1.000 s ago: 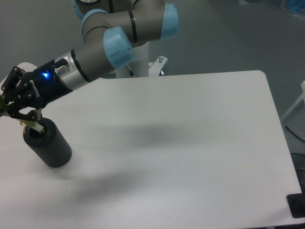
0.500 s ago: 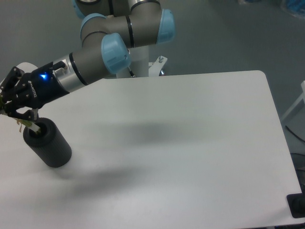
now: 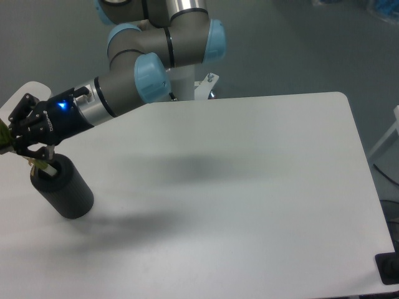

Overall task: Insert the flowers into the vase
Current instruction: 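Lower the tulip stems down into the black vase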

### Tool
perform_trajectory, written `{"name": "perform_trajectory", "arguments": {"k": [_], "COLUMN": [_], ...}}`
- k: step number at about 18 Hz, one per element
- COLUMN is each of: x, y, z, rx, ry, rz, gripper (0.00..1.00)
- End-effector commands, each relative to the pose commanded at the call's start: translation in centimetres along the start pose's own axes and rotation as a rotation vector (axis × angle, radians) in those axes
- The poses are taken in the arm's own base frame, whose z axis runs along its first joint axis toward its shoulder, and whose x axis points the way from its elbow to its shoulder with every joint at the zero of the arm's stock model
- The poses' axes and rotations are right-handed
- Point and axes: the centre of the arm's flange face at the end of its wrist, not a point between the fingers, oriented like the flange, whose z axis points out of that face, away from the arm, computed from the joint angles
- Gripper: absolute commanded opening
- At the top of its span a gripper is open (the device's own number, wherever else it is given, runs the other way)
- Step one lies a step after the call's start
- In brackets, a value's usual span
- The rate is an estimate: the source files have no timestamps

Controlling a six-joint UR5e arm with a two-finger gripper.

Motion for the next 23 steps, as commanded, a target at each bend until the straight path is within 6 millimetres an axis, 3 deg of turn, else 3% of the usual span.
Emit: {"name": "perform_trajectory", "arguments": {"k": [10,15,19,23], "x": [-1.3,-1.4,-1.0,-1.4], "y": [4.5,7.9,9.6,10.0], "z": [1.9,2.5,2.3,1.5], "rx": [-0.013,-0.018,-0.020,-0.018], "ry": [0.031,0.045,0.044,0.027], "rz": [0.029,0.055,0.049,0.044], "gripper": [0.12,0.16,0.25,0.44]}}
